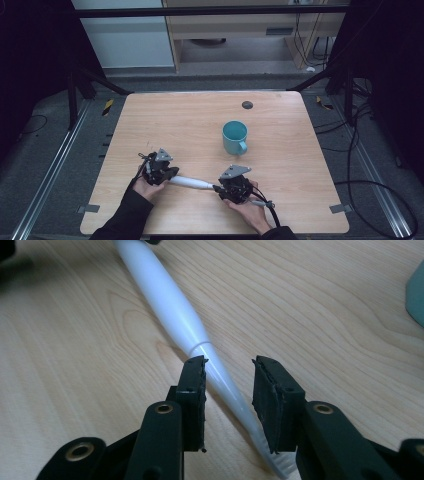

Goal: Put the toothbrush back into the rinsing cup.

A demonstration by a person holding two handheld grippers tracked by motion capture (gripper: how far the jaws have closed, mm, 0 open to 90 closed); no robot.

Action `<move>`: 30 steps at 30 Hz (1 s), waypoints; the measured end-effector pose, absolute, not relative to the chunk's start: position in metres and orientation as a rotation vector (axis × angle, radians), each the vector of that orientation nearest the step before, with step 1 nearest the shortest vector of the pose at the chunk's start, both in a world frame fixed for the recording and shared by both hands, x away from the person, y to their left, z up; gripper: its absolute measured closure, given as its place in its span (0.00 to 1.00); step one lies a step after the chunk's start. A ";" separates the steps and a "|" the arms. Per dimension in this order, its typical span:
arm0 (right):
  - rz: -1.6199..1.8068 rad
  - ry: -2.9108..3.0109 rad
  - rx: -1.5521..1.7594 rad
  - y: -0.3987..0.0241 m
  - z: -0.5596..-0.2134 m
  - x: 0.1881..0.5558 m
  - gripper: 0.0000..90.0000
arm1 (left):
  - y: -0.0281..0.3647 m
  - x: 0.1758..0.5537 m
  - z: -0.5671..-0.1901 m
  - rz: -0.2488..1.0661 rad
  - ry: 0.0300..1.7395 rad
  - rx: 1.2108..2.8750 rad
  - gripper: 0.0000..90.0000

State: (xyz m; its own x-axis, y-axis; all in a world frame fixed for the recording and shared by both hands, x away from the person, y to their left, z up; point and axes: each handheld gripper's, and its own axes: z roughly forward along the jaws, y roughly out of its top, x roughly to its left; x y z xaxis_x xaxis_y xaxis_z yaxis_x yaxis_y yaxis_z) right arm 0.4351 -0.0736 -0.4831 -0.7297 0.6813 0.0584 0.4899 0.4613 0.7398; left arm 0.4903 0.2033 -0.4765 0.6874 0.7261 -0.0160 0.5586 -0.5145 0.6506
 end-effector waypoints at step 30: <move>1.077 2.504 1.066 -0.068 -0.497 0.435 0.86 | 0.208 0.476 -0.474 0.323 0.956 2.269 1.00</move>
State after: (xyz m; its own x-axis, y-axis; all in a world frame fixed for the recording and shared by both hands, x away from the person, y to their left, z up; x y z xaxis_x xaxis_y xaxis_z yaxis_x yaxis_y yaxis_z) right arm 0.4348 -0.0679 -0.4969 -0.7147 0.6946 0.0821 0.5374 0.4701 0.7001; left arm 0.4759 0.2077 -0.4738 0.7041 0.7098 -0.0224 0.5504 -0.5256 0.6487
